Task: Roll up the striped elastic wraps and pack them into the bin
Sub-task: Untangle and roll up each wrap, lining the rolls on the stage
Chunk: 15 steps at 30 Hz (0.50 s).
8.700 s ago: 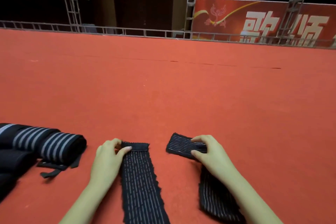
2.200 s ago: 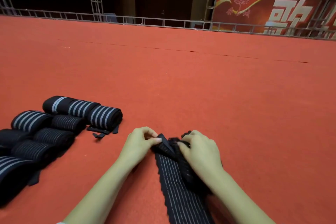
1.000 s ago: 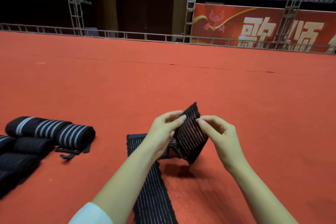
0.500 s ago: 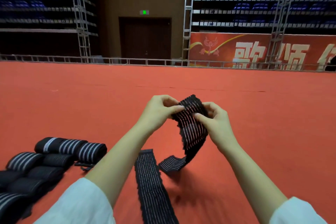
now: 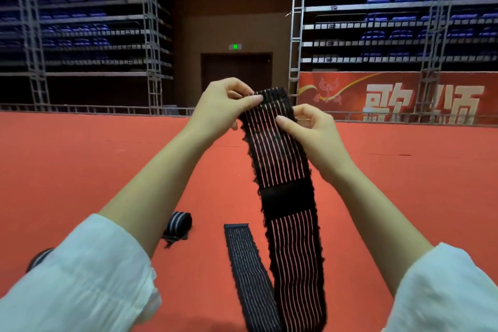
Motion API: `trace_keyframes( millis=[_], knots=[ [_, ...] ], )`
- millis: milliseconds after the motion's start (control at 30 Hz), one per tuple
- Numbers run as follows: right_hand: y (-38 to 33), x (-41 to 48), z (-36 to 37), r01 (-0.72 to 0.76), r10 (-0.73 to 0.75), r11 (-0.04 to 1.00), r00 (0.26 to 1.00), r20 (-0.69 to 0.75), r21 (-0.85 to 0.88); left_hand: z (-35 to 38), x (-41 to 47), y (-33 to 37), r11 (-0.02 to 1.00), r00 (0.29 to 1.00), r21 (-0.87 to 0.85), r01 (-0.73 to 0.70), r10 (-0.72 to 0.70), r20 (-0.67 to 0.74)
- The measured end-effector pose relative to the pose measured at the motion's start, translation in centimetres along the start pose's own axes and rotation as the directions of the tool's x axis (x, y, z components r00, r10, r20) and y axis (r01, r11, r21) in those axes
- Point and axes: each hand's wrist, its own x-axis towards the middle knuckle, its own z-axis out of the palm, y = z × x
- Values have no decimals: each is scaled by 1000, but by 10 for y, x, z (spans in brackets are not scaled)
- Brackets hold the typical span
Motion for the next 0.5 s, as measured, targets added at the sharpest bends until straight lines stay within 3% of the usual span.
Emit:
trace_keyframes(
  millis=[133,267,367,500],
  knots=[
    [0,-5,15,-43,41,998,998,46,38,-10,-10,-12,999,1000,22,27,-27,-15],
    [47,-14,31,-251,253,967,958,136,-34,-1,-28,-70,985,986,56,165,-167,29],
    [107,-28,45,-448,461,887,862,210,-108,19,-50,-139,937,935,103,335,-343,85],
    [200,-53,60,-611,653,758,715,252,-230,55,-92,-239,811,790,151,565,-585,186]
  ],
)
